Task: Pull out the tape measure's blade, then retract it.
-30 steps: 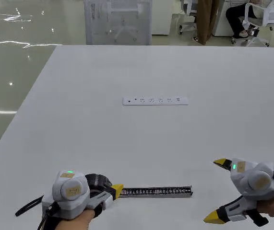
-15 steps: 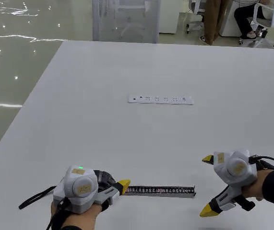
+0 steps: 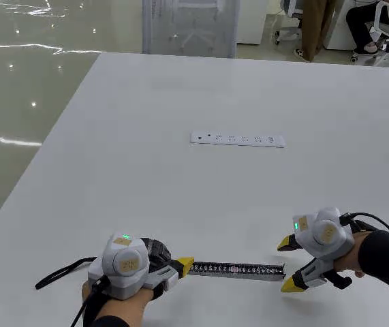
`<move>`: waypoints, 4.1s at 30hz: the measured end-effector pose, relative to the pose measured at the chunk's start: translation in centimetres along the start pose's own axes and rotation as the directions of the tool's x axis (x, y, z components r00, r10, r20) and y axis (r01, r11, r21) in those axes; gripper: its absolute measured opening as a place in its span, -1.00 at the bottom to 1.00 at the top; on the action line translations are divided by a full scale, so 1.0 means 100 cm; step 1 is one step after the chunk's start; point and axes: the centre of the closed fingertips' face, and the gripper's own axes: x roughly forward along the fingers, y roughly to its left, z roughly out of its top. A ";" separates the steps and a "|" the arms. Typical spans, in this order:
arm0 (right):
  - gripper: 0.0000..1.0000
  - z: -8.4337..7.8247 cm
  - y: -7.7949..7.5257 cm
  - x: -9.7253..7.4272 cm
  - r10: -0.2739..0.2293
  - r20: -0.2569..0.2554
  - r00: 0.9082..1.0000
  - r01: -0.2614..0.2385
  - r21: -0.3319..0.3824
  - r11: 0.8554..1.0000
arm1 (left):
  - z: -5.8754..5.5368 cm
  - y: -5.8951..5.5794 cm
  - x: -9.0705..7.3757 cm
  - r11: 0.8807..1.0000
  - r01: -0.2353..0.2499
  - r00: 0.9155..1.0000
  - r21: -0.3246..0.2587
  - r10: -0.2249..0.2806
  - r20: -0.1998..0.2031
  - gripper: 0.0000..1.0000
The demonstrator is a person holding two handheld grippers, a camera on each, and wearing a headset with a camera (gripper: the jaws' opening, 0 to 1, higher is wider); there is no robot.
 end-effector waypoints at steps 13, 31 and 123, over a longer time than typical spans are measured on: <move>-0.62 -0.006 0.006 0.005 0.023 -0.035 0.999 -0.023 -0.005 1.000 | -0.004 0.005 0.000 0.999 -0.026 0.999 -0.025 0.025 -0.020 0.56; -0.75 -0.009 0.005 0.011 0.014 -0.092 0.996 -0.013 0.012 1.000 | -0.006 0.012 0.000 0.998 -0.052 0.998 -0.033 0.051 -0.032 0.39; -0.75 0.032 0.004 0.033 -0.043 -0.029 0.999 0.046 0.127 0.991 | -0.011 0.016 0.003 0.998 -0.055 0.994 0.021 0.057 -0.095 0.20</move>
